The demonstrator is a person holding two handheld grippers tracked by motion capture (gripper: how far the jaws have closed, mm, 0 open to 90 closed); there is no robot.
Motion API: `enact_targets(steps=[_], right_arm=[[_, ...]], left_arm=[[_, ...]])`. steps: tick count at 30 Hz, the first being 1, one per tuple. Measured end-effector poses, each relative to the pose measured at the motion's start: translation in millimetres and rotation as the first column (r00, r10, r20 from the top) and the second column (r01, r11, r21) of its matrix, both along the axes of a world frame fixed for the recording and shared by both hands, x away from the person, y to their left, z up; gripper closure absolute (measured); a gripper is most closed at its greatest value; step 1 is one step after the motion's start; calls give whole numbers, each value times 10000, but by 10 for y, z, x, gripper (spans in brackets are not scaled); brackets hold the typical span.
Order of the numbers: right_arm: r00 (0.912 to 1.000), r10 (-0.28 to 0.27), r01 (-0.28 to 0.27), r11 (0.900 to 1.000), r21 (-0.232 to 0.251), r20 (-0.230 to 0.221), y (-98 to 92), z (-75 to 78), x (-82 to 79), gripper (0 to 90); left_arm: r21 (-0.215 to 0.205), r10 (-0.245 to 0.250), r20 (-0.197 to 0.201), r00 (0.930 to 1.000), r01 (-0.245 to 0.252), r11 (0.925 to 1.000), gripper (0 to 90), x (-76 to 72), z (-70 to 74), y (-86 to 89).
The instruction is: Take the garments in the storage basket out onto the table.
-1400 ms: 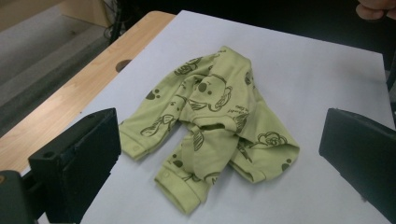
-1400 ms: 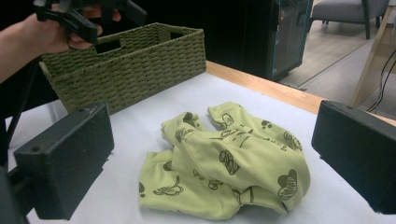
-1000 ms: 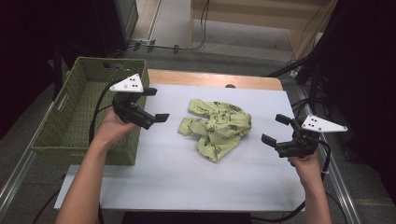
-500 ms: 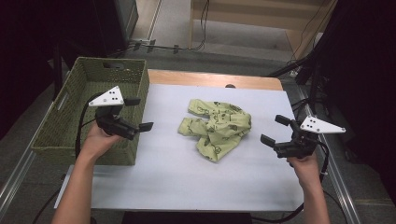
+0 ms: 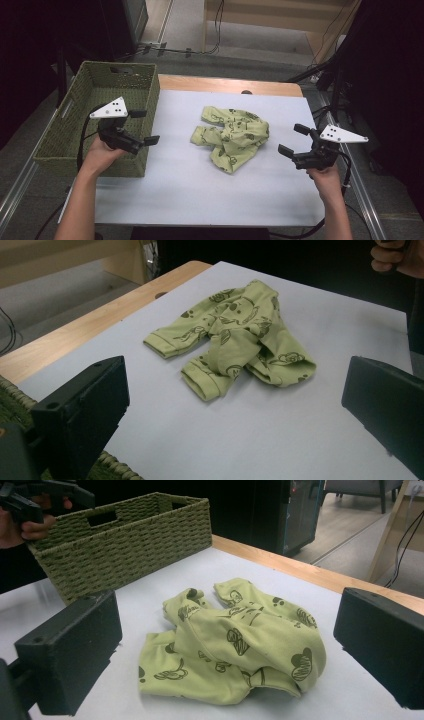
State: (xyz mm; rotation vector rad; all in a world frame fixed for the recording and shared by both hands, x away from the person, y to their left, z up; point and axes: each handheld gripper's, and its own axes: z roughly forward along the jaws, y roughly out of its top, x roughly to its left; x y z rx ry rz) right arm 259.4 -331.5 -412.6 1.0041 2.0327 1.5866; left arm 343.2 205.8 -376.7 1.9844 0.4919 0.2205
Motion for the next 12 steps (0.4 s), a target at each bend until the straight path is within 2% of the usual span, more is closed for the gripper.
enact_targets(steps=[12], right_arm=[[9999, 28, -29, 10000, 81, 160, -8, 24, -18, 0]], left_arm=[[-170, 26, -203, 9998, -30, 9999, 0, -60, 37, 39]])
